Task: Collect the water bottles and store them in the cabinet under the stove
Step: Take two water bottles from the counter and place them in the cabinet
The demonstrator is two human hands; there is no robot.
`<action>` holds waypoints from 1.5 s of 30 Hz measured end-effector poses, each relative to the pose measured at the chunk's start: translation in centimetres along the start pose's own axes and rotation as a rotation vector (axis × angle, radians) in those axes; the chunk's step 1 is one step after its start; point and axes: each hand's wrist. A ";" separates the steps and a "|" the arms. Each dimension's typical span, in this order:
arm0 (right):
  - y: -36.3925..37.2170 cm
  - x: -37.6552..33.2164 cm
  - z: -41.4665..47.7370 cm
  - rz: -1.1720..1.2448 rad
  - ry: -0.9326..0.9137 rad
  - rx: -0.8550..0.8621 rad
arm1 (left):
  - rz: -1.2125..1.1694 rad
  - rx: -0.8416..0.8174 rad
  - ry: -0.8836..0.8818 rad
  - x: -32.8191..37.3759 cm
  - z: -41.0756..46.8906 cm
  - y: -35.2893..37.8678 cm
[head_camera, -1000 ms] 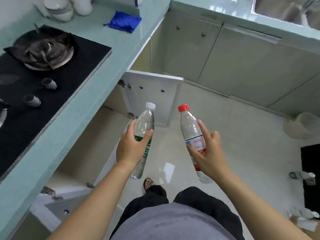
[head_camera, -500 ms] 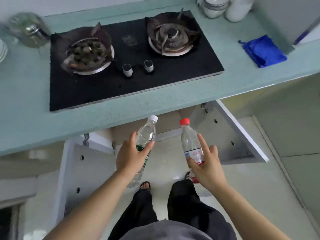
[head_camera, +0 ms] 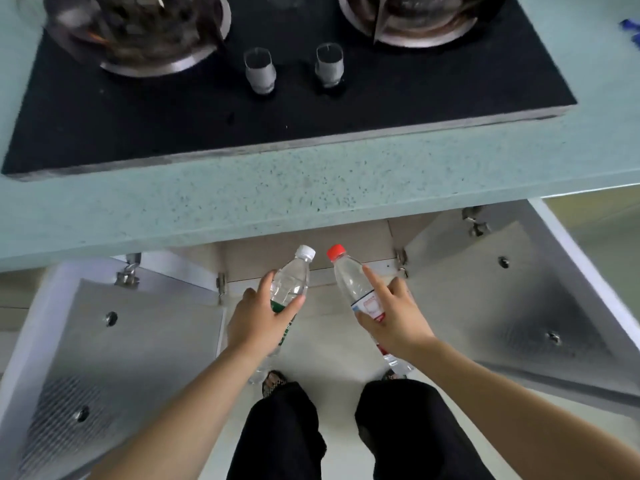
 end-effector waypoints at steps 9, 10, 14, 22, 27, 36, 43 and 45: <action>16.6 11.6 16.1 0.016 -0.071 0.004 | -0.068 0.004 0.011 -8.6 15.8 15.6; 18.8 13.1 18.2 0.031 -0.060 -0.006 | -0.118 0.009 0.022 -9.9 17.7 17.5; 27.0 18.0 26.5 0.002 -0.063 0.004 | -0.232 0.084 0.000 -15.6 24.0 24.2; 38.0 21.2 36.3 -0.153 -0.117 0.131 | -0.429 0.265 0.053 -23.7 31.4 30.8; 40.8 21.1 36.0 -0.248 -0.132 0.228 | -0.499 0.330 0.130 -24.1 33.7 30.4; 41.8 20.3 35.9 -0.357 -0.156 0.349 | -0.598 0.471 0.293 -22.3 39.4 25.7; 41.6 20.6 36.3 -0.346 -0.164 0.375 | -0.729 0.553 0.325 -24.2 42.9 25.9; 41.7 20.6 36.3 -0.339 -0.169 0.383 | -0.756 0.570 0.307 -25.3 43.3 26.9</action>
Point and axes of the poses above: each hand's wrist, its own z-axis towards the middle knuckle, its own y-axis out of the palm, x = y × z, and after that the axes turned 1 degree about -z, right-handed
